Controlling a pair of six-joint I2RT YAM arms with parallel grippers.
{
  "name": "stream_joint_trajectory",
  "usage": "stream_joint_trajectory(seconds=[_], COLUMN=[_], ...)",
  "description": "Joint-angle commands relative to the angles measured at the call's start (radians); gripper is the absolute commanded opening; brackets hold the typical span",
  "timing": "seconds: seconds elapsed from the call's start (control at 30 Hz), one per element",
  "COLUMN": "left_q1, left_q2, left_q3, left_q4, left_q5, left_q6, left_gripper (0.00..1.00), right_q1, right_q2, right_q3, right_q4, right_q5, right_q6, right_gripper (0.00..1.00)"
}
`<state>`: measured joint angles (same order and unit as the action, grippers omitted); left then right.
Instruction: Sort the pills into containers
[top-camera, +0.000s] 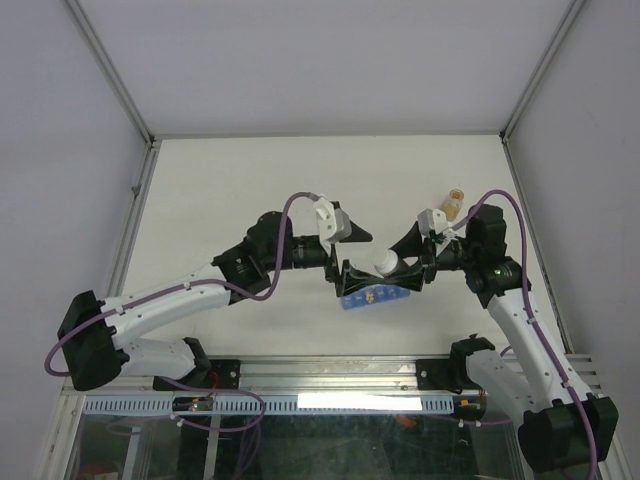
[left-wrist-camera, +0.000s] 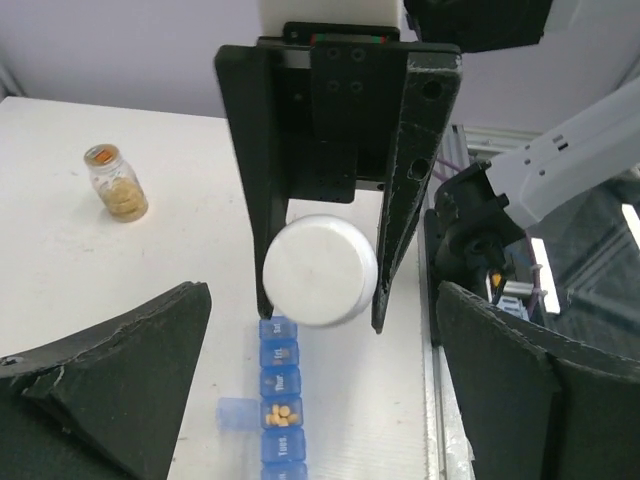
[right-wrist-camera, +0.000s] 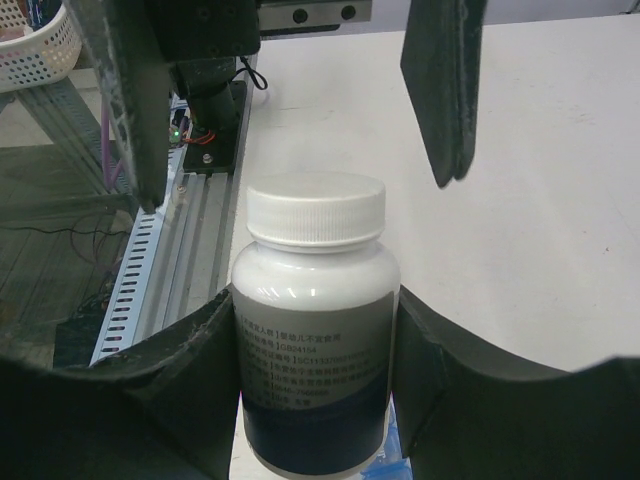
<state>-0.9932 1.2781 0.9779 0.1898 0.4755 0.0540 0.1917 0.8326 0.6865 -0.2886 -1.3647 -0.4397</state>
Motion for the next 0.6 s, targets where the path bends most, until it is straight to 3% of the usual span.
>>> stream_joint_trajectory(seconds=[0.0,0.13,0.2,0.37,0.57], left_q1=[0.005,0.005,-0.009,-0.159,-0.227], left_q2=[-0.134,-0.179,-0.187,-0.141,-0.053], left_q3=[-0.109,-0.155,-0.146,-0.016,0.099], left_q4=[0.233,0.25,0.206,-0.025,-0.154], left_q5=[-0.184,-0.254,-0.326,-0.663,-0.778], left_q6=[-0.233,-0.418,-0.466,-0.41,-0.388], left_gripper=[0.99,0.99,0.91,0.84,0.81], right_q1=[-0.004,-0.004,-0.005,-0.004,-0.005], right_q2=[-0.005,-0.005,-0.003,-0.001,-0.002], right_q3=[0.047,0.047,0.047,0.047,0.047], right_q4=[0.038,0.038,0.038,0.038,0.038], right_q5=[0.007,0.009,0.01,0.011,0.011], right_q6=[0.006,0.004,0.004,0.004,0.004], right_gripper=[0.0,0.0,0.0,0.0,0.0])
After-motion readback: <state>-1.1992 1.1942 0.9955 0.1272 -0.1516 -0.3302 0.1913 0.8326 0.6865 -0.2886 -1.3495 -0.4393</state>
